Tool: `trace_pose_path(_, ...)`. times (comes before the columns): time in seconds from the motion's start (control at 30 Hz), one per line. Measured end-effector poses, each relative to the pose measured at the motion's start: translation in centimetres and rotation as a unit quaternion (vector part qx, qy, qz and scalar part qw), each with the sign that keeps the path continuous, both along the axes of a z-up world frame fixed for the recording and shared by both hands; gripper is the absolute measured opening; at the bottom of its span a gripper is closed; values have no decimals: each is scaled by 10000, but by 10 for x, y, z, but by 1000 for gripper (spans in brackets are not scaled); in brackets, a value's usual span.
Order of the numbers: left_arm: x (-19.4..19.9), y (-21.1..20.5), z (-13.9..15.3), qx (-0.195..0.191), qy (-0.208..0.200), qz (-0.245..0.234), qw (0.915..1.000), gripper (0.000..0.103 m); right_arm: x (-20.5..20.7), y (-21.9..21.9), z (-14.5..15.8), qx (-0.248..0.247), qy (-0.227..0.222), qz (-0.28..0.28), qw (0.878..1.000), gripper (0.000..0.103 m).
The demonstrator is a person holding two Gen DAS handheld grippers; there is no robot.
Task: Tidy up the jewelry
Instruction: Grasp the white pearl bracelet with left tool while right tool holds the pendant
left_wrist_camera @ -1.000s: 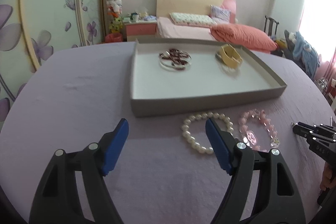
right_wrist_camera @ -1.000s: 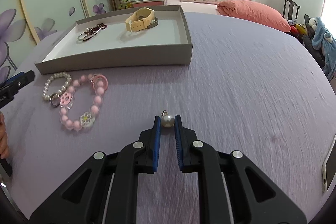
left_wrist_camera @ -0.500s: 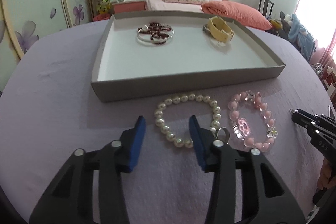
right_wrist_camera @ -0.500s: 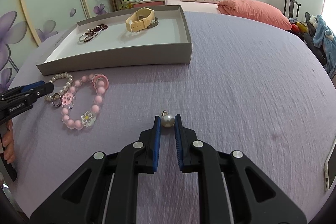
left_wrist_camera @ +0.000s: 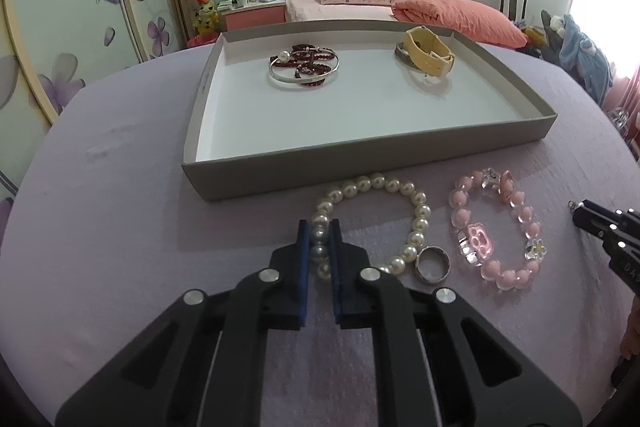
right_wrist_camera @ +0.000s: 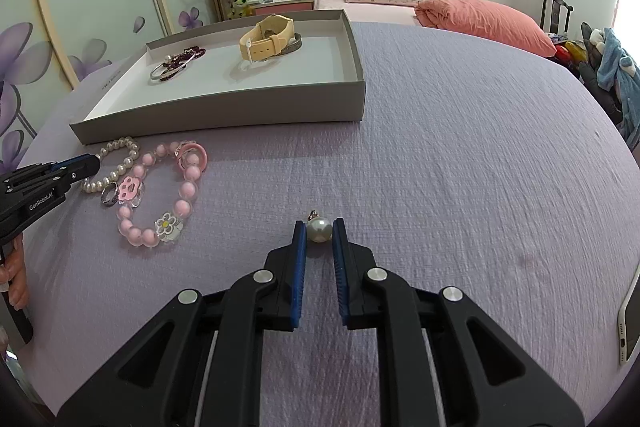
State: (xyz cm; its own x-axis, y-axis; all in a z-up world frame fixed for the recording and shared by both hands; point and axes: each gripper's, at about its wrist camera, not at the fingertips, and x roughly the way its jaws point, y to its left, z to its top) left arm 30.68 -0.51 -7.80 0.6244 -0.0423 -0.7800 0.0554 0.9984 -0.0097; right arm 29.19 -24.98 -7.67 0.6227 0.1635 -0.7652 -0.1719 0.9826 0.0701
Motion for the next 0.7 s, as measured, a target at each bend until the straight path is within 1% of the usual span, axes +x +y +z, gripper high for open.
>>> trace_pose_path(0.17,-12,17,11,-320,-245,55,9992,10,0,0,0,2,1,2,10000,14)
trace_pose_path(0.3,-27,28,28,-471,-528,64,9975,10,0,0,0,5,2,1,10000,14)
trace_pose_path(0.43,-43,30,42,-579,-740,17,9956,10,0,0,0,2,1,0,10000,14)
trace_pose_path(0.7,-66,33,61,-882,-972,-62,9913,10,-1,0,0,-19,-6,1,10000,14)
